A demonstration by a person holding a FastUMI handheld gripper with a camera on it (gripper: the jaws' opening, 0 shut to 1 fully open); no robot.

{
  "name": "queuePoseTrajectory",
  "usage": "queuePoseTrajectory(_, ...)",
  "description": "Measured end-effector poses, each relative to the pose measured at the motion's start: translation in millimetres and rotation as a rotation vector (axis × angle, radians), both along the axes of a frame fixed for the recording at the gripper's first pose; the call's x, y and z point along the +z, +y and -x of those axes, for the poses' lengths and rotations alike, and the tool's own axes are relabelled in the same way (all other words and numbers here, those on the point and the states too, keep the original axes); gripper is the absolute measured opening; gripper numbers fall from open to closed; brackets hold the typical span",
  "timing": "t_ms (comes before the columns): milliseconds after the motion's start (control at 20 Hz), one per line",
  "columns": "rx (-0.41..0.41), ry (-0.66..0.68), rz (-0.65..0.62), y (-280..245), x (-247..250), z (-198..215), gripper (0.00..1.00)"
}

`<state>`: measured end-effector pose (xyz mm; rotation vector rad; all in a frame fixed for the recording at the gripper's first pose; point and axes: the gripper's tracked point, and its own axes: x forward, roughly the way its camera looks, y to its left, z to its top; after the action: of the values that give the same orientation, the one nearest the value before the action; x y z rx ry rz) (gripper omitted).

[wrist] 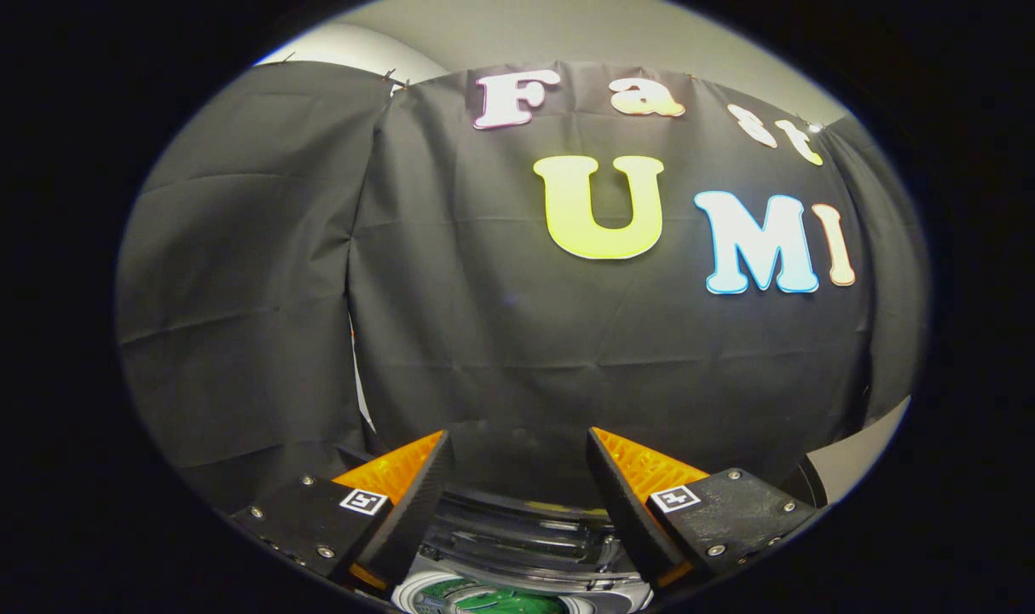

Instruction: Put the clothes into the washing machine and then close the washing machine lid.

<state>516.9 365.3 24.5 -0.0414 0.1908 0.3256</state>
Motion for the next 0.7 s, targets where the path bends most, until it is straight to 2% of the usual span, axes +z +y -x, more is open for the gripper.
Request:
queuePoseTrajectory(250, -0.061, 0.112, 0.023, 11, -33, -27, 0.96)
queuePoseTrajectory(450, -0.098, 0.202, 0.036, 15, -60, -34, 0.96)
queuePoseTrajectory(600, -0.136, 0.256, -0.002, 10, -69, -34, 0.97)
queuePoseTrajectory(700, -0.15, 0.234, 0.002, 11, -69, -32, 0.97)
